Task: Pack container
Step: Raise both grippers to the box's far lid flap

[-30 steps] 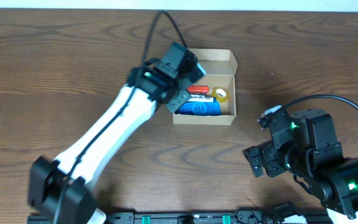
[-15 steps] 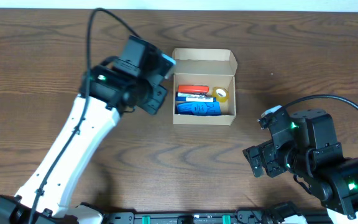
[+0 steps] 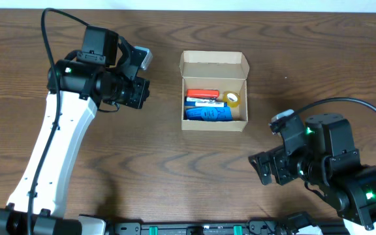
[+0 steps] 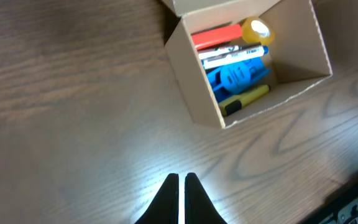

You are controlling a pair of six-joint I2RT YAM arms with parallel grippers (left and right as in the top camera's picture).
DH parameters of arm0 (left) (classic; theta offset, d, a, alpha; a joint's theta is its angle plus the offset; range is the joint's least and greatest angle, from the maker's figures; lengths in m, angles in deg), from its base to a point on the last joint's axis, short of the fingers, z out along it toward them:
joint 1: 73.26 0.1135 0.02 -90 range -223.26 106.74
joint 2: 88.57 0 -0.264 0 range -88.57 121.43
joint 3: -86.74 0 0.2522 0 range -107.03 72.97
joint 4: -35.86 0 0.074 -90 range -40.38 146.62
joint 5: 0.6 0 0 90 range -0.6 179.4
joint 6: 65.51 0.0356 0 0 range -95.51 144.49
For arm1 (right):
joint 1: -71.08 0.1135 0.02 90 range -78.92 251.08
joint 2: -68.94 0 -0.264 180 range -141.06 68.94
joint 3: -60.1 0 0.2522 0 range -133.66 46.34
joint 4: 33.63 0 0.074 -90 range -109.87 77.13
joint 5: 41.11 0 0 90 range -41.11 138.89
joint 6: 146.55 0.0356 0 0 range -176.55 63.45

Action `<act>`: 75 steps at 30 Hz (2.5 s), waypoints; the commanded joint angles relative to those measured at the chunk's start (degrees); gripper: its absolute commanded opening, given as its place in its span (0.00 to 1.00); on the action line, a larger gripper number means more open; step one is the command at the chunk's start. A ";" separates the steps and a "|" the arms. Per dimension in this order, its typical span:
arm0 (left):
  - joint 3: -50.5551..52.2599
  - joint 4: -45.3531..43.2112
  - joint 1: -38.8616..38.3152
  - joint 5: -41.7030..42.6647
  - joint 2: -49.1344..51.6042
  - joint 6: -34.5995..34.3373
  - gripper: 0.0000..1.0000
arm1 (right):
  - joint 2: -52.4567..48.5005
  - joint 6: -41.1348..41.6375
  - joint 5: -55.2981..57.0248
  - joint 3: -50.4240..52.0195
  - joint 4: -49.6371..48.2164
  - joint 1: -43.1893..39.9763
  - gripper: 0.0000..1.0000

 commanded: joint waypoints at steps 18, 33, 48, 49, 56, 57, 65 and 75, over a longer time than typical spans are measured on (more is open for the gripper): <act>-1.22 -21.90 2.62 5.49 18.64 -8.85 0.06 | -24.48 18.71 15.74 1.22 -29.22 -1.55 0.01; -11.93 -36.35 4.11 17.49 38.27 -21.38 0.06 | -51.45 26.45 -7.37 1.22 -53.94 -18.56 0.01; -18.29 -34.56 3.02 25.81 48.96 -27.43 0.06 | -71.60 40.02 -23.87 1.20 -79.08 -18.91 0.01; -18.29 -34.58 2.75 26.32 49.03 -27.45 0.06 | -72.04 40.41 -24.33 1.20 -80.32 -18.69 0.01; -18.29 -34.99 1.46 27.58 49.27 -27.47 0.06 | -72.72 42.40 -25.75 1.05 -87.34 -16.41 0.02; -18.29 -35.04 1.46 28.13 49.27 -27.45 0.06 | -72.72 42.49 -26.25 1.05 -88.32 -16.13 0.01; -18.45 -39.43 1.97 37.59 49.20 -27.45 0.06 | -72.70 44.35 -34.38 0.98 -96.56 -16.31 0.02; -22.05 -39.47 3.89 40.76 47.36 -26.01 0.06 | -72.24 44.28 -42.03 -0.68 -100.35 -17.42 0.02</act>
